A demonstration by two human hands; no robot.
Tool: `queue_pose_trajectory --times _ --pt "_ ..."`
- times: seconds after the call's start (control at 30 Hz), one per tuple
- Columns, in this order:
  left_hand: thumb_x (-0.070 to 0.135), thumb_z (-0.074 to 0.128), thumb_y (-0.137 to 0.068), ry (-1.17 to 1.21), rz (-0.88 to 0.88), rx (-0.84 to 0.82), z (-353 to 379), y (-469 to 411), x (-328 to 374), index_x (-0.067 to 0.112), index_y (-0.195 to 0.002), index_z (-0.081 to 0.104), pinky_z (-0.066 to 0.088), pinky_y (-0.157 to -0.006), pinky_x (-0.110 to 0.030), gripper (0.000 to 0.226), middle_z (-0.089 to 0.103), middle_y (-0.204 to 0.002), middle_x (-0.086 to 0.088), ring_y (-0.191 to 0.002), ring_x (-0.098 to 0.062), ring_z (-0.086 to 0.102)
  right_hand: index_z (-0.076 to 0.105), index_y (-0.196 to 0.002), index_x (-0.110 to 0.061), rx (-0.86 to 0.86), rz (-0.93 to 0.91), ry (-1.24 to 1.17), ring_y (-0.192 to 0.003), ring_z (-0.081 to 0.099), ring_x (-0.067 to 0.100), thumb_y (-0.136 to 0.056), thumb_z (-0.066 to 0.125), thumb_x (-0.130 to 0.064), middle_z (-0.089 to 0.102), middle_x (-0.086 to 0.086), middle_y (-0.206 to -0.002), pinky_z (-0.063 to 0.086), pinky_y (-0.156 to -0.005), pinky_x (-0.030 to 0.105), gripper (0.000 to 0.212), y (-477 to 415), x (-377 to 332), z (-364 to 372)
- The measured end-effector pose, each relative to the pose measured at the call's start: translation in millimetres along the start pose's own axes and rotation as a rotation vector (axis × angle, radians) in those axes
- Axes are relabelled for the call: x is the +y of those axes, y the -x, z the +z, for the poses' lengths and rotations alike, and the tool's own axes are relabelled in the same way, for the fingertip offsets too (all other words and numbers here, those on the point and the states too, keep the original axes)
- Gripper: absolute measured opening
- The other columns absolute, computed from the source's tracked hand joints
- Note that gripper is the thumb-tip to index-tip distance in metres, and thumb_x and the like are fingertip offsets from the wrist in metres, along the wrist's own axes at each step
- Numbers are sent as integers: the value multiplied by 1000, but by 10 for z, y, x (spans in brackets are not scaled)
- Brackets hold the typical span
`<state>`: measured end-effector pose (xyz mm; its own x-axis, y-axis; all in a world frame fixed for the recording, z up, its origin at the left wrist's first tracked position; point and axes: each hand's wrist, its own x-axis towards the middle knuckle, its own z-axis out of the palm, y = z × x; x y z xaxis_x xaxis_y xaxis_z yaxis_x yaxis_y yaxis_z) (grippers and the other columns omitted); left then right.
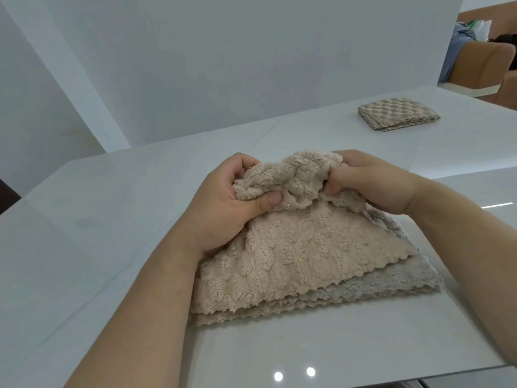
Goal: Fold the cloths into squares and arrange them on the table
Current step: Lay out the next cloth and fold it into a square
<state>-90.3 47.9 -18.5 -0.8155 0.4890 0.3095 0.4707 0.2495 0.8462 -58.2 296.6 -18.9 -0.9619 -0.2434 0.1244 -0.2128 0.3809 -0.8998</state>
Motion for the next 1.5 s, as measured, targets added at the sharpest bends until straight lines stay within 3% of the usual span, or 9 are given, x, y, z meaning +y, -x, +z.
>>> queue_pose_trajectory --times 0.2,0.37,0.53,0.67,0.83,1.07,1.17,1.33,1.5 --pt "15 93 -65 42 1 11 -21 -3 -23 22 -115 64 56 -88 -32 58 72 -105 9 -100 -14 71 63 -110 -1 141 -26 -127 -107 62 50 -73 65 -9 65 31 -112 49 -92 65 37 -19 3 8" --pt "-1 90 -69 -122 40 119 -12 -16 -27 24 -125 61 53 -86 -17 68 70 -115 11 -106 -2 67 64 -105 -24 323 -40 -19 -78 67 6 -84 72 -15 73 -5 -92 53 -71 24 25 -63 45 -2" --pt "0 83 -70 -368 -2 296 -8 -60 -148 31 -121 62 51 -83 -16 63 66 -105 18 -97 6 62 62 -113 -25 443 -44 113 -70 62 -5 -87 73 -15 69 -11 -91 45 -62 5 30 -107 91 18" --pt "3 78 -73 -477 -19 376 -18 -66 -186 30 -120 65 38 -74 1 55 65 -99 20 -88 6 59 60 -114 -31 474 -21 249 -80 67 8 -86 72 -21 70 -13 -96 52 -75 24 32 -116 146 1" --pt "5 69 -81 -503 -69 492 -68 -80 -225 28 -113 68 36 -70 -1 39 64 -91 19 -81 -3 57 58 -117 -35 505 1 410 -82 60 5 -89 68 -23 65 -15 -101 42 -69 18 32 -136 239 -48" --pt "10 67 -80 -651 -57 540 -83 -89 -285 26 -98 75 38 -78 -24 25 63 -98 6 -92 -17 59 57 -119 -37 568 83 546 -116 49 26 -75 65 -31 57 -3 -117 42 -101 56 45 -122 218 -45" --pt "13 70 -82 -639 -81 605 -103 -86 -271 29 -94 75 34 -73 -17 20 62 -101 1 -88 -10 52 55 -117 -35 628 86 540 -116 46 24 -75 69 -19 51 -3 -118 42 -102 52 48 -126 248 -70" --pt "16 72 -84 -477 -120 629 -82 -82 -214 30 -87 72 34 -56 -11 14 56 -63 10 -59 -5 52 59 -100 -29 730 43 472 -104 52 21 -75 67 -9 53 0 -113 42 -81 30 33 -154 309 -151" --pt "22 69 -86 -416 -144 638 -77 -54 -175 29 -98 81 55 -70 -23 18 70 -70 13 -64 1 63 60 -101 -28 712 61 464 -88 52 14 -78 65 -7 54 -1 -114 35 -66 15 31 -161 334 -172"
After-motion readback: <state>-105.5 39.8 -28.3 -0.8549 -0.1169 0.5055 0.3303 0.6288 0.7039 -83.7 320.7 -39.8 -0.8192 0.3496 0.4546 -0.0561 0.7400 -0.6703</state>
